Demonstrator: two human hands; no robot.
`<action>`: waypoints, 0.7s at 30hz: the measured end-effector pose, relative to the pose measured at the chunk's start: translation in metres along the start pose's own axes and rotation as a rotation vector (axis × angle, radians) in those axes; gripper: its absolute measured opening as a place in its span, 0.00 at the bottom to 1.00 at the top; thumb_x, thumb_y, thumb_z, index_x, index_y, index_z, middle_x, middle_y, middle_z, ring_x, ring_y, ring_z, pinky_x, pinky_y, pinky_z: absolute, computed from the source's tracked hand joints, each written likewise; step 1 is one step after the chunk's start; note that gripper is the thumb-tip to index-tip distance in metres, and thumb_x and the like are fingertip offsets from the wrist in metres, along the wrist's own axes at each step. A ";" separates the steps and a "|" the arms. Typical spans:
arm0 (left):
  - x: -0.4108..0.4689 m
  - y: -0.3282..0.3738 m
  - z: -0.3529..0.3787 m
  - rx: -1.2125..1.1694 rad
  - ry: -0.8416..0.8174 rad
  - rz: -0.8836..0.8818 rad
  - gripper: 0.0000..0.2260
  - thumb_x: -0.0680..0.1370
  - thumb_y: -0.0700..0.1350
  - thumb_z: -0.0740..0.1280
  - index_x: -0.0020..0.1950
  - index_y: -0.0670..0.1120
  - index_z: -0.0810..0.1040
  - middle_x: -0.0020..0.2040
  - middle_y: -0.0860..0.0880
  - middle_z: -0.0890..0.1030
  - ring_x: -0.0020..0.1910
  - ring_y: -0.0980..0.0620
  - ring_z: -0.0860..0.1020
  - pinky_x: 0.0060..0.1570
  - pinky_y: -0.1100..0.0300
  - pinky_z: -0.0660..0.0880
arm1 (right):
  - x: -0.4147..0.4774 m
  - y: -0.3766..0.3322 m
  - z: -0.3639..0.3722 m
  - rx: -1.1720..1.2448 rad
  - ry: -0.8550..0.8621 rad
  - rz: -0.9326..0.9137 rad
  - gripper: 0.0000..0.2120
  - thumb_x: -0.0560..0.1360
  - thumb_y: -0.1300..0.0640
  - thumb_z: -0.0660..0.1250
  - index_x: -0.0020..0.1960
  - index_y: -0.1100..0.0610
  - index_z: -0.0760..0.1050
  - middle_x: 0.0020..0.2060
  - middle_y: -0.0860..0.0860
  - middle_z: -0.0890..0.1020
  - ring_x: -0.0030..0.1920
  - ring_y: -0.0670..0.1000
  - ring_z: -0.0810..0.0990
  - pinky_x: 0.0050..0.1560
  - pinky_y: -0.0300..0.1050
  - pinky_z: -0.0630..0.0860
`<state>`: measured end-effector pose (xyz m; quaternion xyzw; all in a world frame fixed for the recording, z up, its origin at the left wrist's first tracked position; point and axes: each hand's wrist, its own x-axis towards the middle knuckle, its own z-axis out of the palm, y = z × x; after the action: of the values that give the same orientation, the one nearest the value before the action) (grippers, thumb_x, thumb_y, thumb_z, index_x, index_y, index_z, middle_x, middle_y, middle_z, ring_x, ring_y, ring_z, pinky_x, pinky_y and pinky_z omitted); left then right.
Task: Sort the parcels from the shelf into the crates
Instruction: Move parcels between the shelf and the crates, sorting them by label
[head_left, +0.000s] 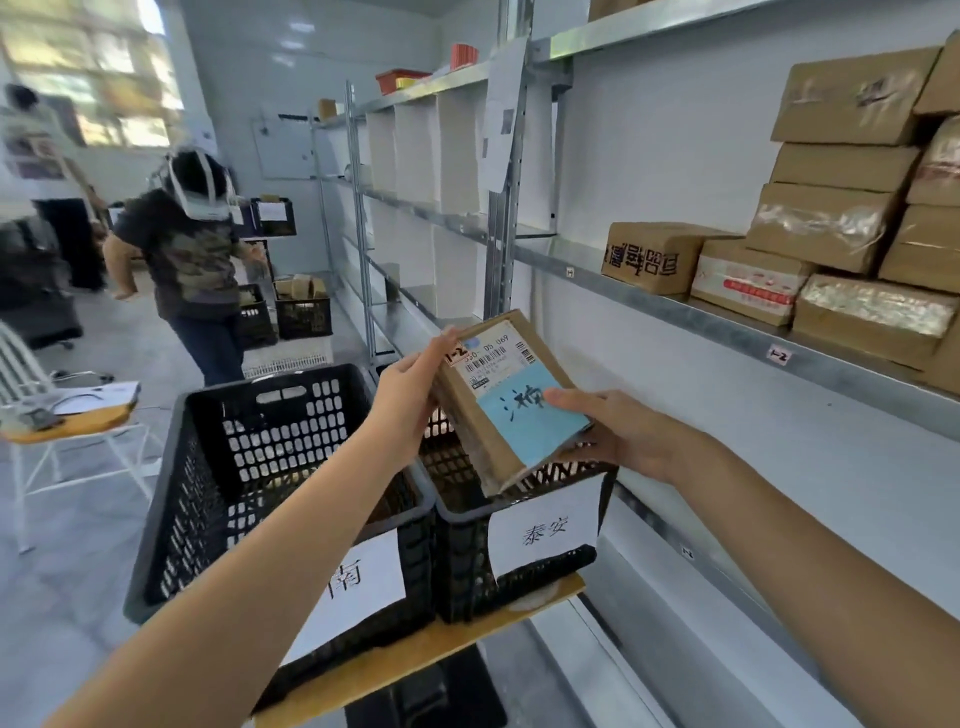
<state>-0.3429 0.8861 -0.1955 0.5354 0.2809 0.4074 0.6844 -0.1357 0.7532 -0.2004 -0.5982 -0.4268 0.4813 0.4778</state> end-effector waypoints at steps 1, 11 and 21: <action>0.010 -0.003 -0.001 0.008 0.020 0.005 0.18 0.76 0.57 0.71 0.54 0.44 0.83 0.48 0.46 0.87 0.47 0.50 0.85 0.49 0.56 0.78 | 0.014 0.002 -0.003 0.013 -0.010 -0.004 0.28 0.60 0.40 0.82 0.55 0.52 0.85 0.56 0.56 0.85 0.54 0.54 0.85 0.51 0.49 0.82; 0.111 -0.016 -0.026 0.222 0.319 0.008 0.29 0.64 0.72 0.64 0.60 0.61 0.78 0.65 0.59 0.79 0.68 0.57 0.72 0.65 0.57 0.66 | 0.179 -0.026 -0.020 0.085 -0.121 -0.031 0.26 0.59 0.37 0.81 0.51 0.50 0.86 0.50 0.53 0.87 0.48 0.52 0.86 0.48 0.47 0.83; 0.144 -0.037 -0.125 0.283 0.700 -0.082 0.18 0.80 0.60 0.59 0.63 0.54 0.80 0.63 0.54 0.79 0.64 0.52 0.74 0.61 0.54 0.65 | 0.296 -0.016 0.063 0.151 -0.351 0.094 0.26 0.67 0.41 0.77 0.60 0.54 0.80 0.52 0.52 0.86 0.53 0.50 0.85 0.54 0.50 0.82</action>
<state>-0.3624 1.0695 -0.2571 0.4412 0.5725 0.4952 0.4820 -0.1476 1.0533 -0.2398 -0.4869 -0.4379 0.6305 0.4166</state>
